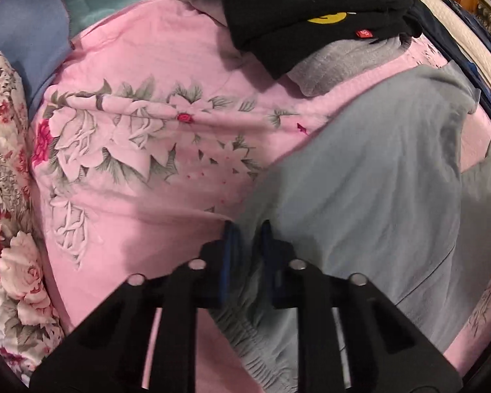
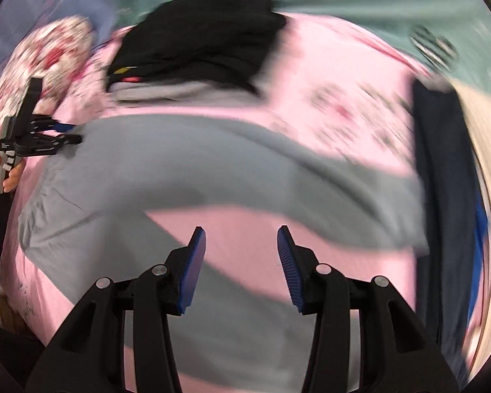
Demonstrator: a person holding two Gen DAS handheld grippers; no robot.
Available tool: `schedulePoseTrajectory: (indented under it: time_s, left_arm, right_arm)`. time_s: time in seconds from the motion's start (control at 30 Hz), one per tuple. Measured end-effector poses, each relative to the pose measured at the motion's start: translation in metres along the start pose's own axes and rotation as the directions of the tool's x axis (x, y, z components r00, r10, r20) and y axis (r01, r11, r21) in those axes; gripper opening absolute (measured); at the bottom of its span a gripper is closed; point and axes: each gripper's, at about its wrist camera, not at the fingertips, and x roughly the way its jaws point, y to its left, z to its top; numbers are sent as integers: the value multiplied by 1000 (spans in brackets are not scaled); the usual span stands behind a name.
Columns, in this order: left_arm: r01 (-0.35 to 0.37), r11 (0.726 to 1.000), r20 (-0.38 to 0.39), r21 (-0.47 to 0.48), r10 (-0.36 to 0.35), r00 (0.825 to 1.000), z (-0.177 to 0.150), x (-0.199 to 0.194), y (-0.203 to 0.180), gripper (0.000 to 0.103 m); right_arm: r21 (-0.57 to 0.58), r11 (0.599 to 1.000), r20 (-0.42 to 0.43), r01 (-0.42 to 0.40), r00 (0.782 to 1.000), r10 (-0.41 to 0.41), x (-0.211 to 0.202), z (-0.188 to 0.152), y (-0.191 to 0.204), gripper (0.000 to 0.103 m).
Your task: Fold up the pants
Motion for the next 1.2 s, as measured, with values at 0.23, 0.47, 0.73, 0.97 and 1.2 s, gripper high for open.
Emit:
schedulePoseTrajectory:
  time_s: [0.23, 0.47, 0.73, 0.97, 1.2]
  left_arm:
    - [-17, 999, 62, -30, 19, 998, -14, -25, -6, 6]
    - [-31, 999, 65, -26, 33, 997, -25, -31, -6, 6]
    - [-73, 991, 53, -110, 79, 995, -15, -27, 17, 6]
    - [-72, 976, 1, -205, 73, 997, -9, -4, 44, 7]
    - [-118, 981, 58, -154, 128, 990, -19, -52, 21, 7]
  right_arm:
    - [-451, 876, -54, -173, 985, 166, 61, 97, 102, 51]
    - [-624, 748, -162, -224, 974, 156, 126, 131, 156, 51]
    - [-645, 742, -127, -184, 983, 134, 140, 133, 166, 1]
    - [-620, 768, -129, -160, 986, 101, 162, 158, 184, 1]
    - [-582, 792, -135, -184, 982, 129, 144, 163, 184, 1]
